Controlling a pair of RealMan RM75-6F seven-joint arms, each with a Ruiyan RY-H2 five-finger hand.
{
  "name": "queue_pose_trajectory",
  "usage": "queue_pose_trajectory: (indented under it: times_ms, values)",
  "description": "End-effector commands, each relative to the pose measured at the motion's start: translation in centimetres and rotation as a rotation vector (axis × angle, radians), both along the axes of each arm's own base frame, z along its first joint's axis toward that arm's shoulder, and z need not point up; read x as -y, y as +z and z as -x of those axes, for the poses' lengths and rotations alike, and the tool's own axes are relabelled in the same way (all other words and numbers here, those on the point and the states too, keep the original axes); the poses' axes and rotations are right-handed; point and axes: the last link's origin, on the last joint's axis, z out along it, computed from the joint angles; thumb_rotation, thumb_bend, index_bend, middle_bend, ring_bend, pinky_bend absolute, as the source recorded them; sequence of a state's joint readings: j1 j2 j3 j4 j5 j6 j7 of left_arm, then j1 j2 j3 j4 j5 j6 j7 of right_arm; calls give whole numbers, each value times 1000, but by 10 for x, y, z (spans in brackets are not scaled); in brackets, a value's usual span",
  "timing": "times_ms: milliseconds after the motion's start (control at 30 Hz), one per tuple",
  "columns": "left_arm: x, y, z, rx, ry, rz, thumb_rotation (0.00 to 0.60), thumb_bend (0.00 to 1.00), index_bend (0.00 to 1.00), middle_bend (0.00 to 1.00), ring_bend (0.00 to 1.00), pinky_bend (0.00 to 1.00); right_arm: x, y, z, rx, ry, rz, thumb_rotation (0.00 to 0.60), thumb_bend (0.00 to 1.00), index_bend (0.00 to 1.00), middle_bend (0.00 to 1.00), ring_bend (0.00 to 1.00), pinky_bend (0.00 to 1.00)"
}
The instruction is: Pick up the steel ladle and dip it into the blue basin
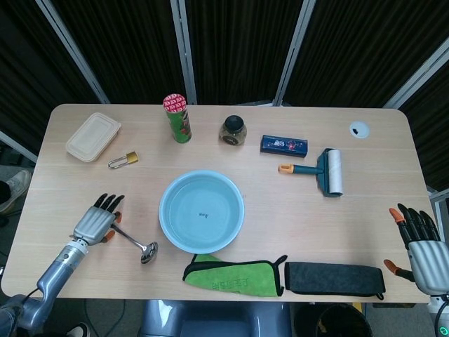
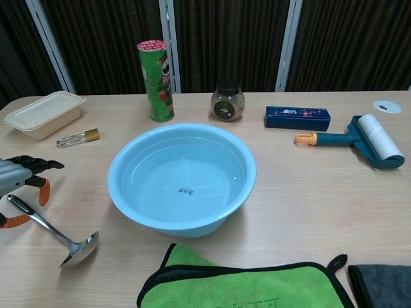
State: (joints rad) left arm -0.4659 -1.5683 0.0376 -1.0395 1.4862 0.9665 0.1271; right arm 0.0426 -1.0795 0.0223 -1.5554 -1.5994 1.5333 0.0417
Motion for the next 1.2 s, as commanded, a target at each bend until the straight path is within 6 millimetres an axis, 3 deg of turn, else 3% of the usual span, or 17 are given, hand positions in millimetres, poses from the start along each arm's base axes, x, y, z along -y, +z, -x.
queue_pose_trajectory:
  times_ms: [33, 433, 833, 1200]
  values:
    - [1, -2, -1, 0, -2, 6, 600, 347, 420, 0, 0, 0, 0, 1, 0, 1, -2, 2, 600, 0, 0, 0, 0, 0]
    - [0, -8, -3, -19, -6, 30, 600, 345, 447, 0, 0, 0, -1, 3, 1, -2, 2, 8, 600, 0, 0, 0, 0, 0]
    - [3, -9, -1, -16, 6, 35, 600, 386, 550, 0, 0, 0, -1, 2, 1, -4, 3, 9, 600, 0, 0, 0, 0, 0]
    - [21, 6, 1, 19, -16, 31, 600, 417, 591, 0, 0, 0, 0, 0, 0, -9, 2, 10, 600, 0, 0, 0, 0, 0]
